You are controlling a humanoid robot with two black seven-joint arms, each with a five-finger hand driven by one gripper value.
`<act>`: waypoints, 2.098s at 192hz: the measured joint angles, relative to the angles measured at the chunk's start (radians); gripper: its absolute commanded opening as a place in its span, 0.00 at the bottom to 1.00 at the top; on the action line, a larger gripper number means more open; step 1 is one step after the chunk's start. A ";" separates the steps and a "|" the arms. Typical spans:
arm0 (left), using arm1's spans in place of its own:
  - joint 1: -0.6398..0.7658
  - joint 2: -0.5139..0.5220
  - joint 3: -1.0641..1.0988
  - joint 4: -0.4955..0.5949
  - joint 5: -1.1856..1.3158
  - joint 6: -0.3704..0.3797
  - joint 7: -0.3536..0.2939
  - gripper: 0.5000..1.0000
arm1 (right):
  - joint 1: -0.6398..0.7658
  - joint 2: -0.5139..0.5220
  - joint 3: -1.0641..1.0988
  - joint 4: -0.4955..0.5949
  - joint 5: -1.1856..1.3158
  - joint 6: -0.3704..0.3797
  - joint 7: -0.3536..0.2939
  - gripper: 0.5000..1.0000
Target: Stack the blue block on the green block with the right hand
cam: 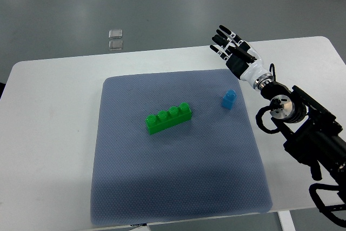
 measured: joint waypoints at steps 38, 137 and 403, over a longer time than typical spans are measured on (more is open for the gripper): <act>0.000 0.000 0.000 0.000 0.000 0.000 0.000 1.00 | 0.000 0.000 0.000 0.000 0.000 -0.001 0.000 0.85; 0.000 0.000 -0.003 -0.021 0.000 -0.001 0.000 1.00 | 0.148 -0.128 -0.227 0.008 -0.153 0.050 -0.011 0.85; 0.002 0.000 0.000 -0.040 0.000 -0.002 0.000 1.00 | 0.520 -0.533 -0.989 0.339 -0.566 0.069 -0.303 0.84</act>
